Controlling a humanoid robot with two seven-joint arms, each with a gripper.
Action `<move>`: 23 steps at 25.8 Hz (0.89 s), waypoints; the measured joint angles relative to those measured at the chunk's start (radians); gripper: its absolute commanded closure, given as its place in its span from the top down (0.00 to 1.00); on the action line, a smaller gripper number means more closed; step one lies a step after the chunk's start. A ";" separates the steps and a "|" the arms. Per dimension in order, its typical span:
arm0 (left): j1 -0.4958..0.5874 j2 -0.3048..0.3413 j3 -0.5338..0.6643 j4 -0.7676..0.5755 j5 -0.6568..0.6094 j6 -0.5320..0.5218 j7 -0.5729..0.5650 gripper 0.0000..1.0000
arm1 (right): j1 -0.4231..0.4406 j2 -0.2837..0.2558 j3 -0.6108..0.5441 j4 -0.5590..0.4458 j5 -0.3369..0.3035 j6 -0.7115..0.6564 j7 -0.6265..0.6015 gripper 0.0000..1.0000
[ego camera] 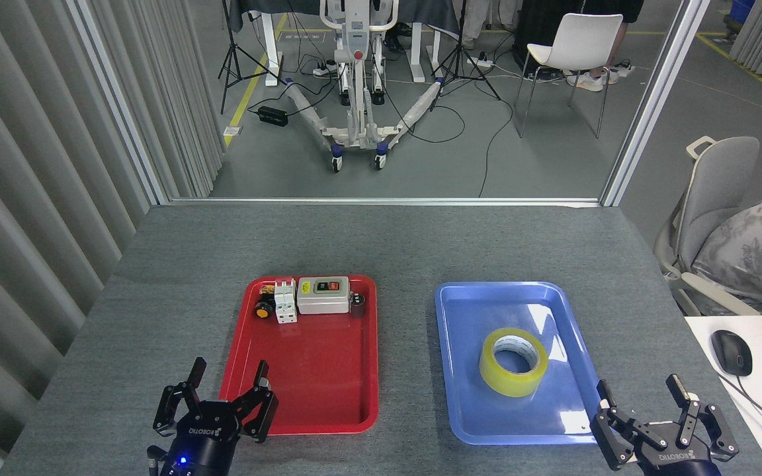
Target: Place and move tape with both arms
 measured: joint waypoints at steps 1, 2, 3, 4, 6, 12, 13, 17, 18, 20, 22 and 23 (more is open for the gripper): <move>-0.001 0.000 0.000 0.001 0.000 0.000 0.000 0.99 | -0.001 -0.001 0.004 0.000 0.000 0.003 -0.001 1.00; -0.003 0.000 0.000 0.002 0.000 0.000 0.000 0.99 | -0.002 -0.002 0.007 0.001 0.000 0.007 -0.001 1.00; -0.004 0.001 0.000 0.002 0.001 0.000 0.000 0.99 | -0.003 -0.002 0.009 0.002 0.000 0.011 -0.001 1.00; -0.004 0.001 0.000 0.003 0.001 0.000 0.000 0.99 | -0.003 -0.002 0.010 0.003 0.000 0.014 -0.001 1.00; -0.004 0.001 0.000 0.003 0.001 0.000 0.000 0.99 | -0.004 0.001 0.012 0.007 0.000 0.018 -0.001 1.00; -0.004 0.002 0.000 0.004 0.001 0.000 0.000 0.99 | -0.002 0.036 0.014 0.012 0.000 0.022 -0.002 1.00; -0.004 0.001 0.000 0.004 0.001 0.000 0.000 0.99 | -0.002 0.040 0.014 0.013 0.000 0.022 -0.003 1.00; -0.005 -0.001 0.000 0.003 0.001 0.000 0.000 0.99 | -0.003 0.046 0.014 0.015 0.000 0.023 -0.004 1.00; -0.005 -0.001 0.000 0.003 0.001 0.000 0.000 0.99 | -0.003 0.046 0.013 0.015 0.000 0.023 -0.004 1.00; -0.007 -0.001 0.000 0.003 0.001 0.000 0.000 0.99 | -0.004 0.046 0.013 0.016 0.000 0.023 -0.004 1.00; -0.008 -0.001 0.000 0.003 0.001 0.000 0.000 0.99 | -0.004 0.047 0.013 0.016 0.000 0.023 -0.004 1.00; -0.008 -0.001 0.000 0.003 0.001 0.000 0.000 0.99 | -0.004 0.047 0.013 0.017 0.000 0.023 -0.004 1.00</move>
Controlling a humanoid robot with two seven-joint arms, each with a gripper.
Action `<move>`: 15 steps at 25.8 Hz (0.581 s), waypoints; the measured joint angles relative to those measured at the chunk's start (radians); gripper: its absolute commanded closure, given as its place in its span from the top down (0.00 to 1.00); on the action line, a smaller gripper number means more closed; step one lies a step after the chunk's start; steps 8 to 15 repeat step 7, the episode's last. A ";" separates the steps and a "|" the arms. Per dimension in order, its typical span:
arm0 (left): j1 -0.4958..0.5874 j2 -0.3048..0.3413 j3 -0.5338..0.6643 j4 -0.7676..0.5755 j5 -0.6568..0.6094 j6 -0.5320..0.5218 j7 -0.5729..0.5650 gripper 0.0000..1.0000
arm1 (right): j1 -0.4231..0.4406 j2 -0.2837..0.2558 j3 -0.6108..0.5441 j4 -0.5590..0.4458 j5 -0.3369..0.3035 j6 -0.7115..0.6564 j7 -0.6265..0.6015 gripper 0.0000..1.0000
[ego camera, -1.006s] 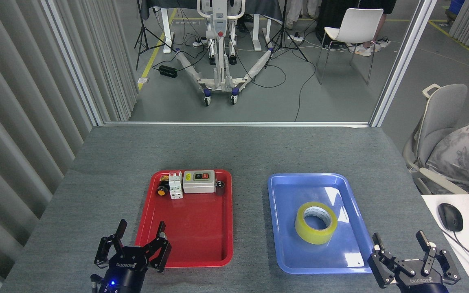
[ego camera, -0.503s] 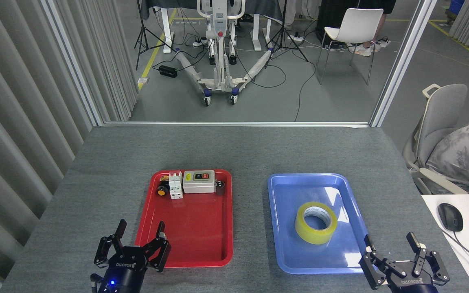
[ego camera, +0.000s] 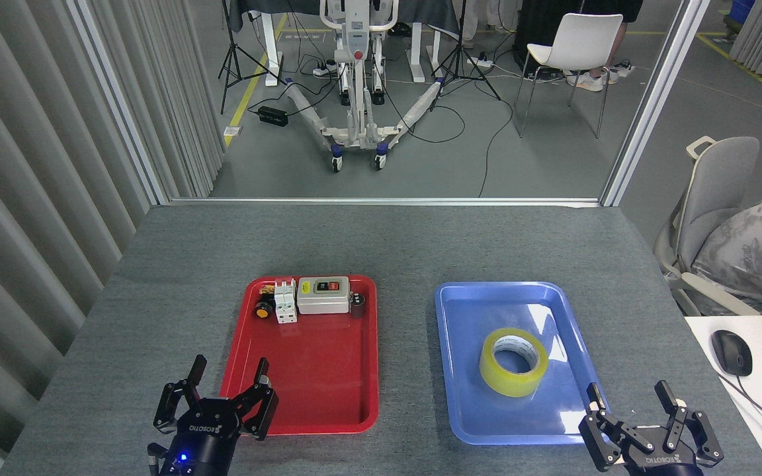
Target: Place and move tape with both arms
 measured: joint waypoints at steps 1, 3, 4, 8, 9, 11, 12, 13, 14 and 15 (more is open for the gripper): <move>0.000 0.000 0.000 0.000 0.000 0.000 0.000 0.99 | 0.000 0.000 0.000 0.000 0.000 0.000 0.000 1.00; 0.000 0.001 0.000 0.001 0.000 0.000 0.000 0.99 | 0.000 0.001 0.000 0.000 0.000 0.000 0.000 1.00; 0.000 0.002 0.000 0.001 0.000 0.000 0.000 0.99 | 0.000 0.001 0.000 0.000 0.000 0.000 0.000 1.00; -0.008 0.004 0.000 0.003 0.000 -0.001 0.000 0.99 | 0.000 0.001 0.000 0.001 0.000 0.000 -0.001 1.00; -0.008 0.004 0.000 0.003 0.000 -0.001 0.000 0.99 | 0.000 0.001 0.000 0.001 0.000 0.000 -0.001 1.00; -0.008 0.004 0.000 0.003 0.000 -0.001 0.000 0.99 | 0.000 0.001 0.000 0.001 0.000 0.000 -0.001 1.00; -0.008 0.004 0.000 0.003 0.000 -0.001 0.000 0.99 | 0.000 0.001 0.000 0.001 0.000 0.000 -0.001 1.00; -0.008 0.004 0.000 0.003 0.000 -0.001 0.000 0.99 | 0.000 0.001 0.000 0.001 0.000 0.000 -0.001 1.00; -0.008 0.004 0.000 0.003 0.000 -0.001 0.000 0.99 | 0.000 0.001 0.000 0.001 0.000 0.000 -0.001 1.00; -0.008 0.004 0.000 0.003 0.000 -0.001 0.000 0.99 | 0.000 0.001 0.000 0.001 0.000 0.000 -0.001 1.00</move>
